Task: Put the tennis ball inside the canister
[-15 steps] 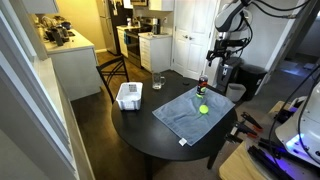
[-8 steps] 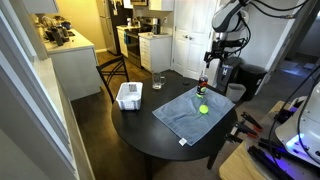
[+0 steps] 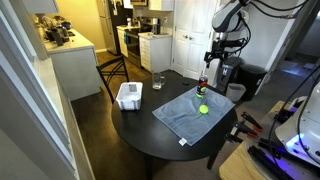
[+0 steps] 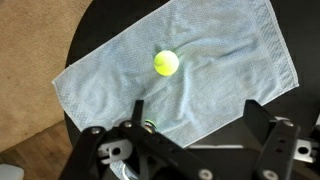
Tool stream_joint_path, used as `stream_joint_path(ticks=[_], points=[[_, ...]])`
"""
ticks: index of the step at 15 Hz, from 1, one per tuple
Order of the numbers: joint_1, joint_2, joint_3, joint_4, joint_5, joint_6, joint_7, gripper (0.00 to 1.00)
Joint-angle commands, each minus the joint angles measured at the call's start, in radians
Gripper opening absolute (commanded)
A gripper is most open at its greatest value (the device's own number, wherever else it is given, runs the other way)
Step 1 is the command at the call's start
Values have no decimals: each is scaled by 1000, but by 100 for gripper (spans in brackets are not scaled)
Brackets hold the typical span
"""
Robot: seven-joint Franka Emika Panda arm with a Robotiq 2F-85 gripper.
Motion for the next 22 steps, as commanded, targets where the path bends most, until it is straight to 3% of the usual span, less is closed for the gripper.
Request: stream_joint_path(ticks=[1,7,13,22], points=[[-6,27,7,18,7,-4,6,100],[3,366,24,281,132,-7,167,100],[57,667,20,560,99,-139,291,100],[86,953,-21,863,67,-335,357,100]])
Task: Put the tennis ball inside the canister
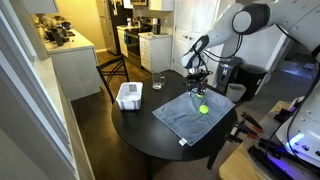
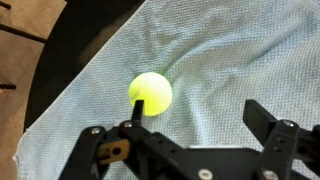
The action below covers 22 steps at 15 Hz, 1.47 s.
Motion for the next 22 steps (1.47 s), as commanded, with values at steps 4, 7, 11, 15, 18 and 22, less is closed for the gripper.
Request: stream_joint_path(ticks=[4,7,11,15,18,22], points=[[31,163,-42,173,-85,-72,24,100],[48,213,-56,224,-133,-69,16,100],[77,242,-63,243,-193,-12,-9,100],[78,250,-51,252,-196,-18,0,100],[82,256,-49,257,-197,-18,0,100],[79,256,-50,258,-196,-18,0,100]])
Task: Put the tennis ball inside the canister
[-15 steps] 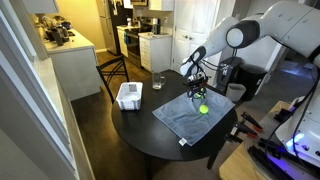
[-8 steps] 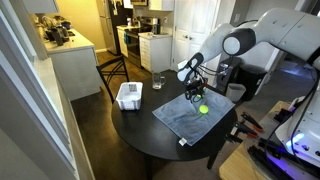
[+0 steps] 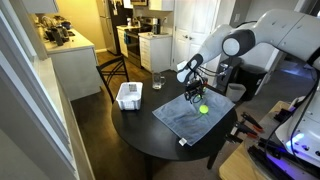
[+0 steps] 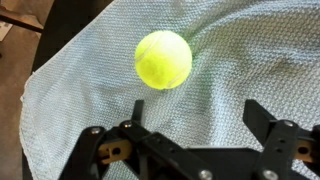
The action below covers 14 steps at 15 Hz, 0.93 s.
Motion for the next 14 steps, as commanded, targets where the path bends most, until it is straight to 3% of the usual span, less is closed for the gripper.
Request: stream_joint_path(ticks=[1,5,10,14], points=[[3,-13,0,-25,2,66,6,100],[46,-10,-12,-81,-17,227,23,100],[91,-21,5,-166,-17,263,-8,100],[160,-52,-34,-252,-43,301,1,100]])
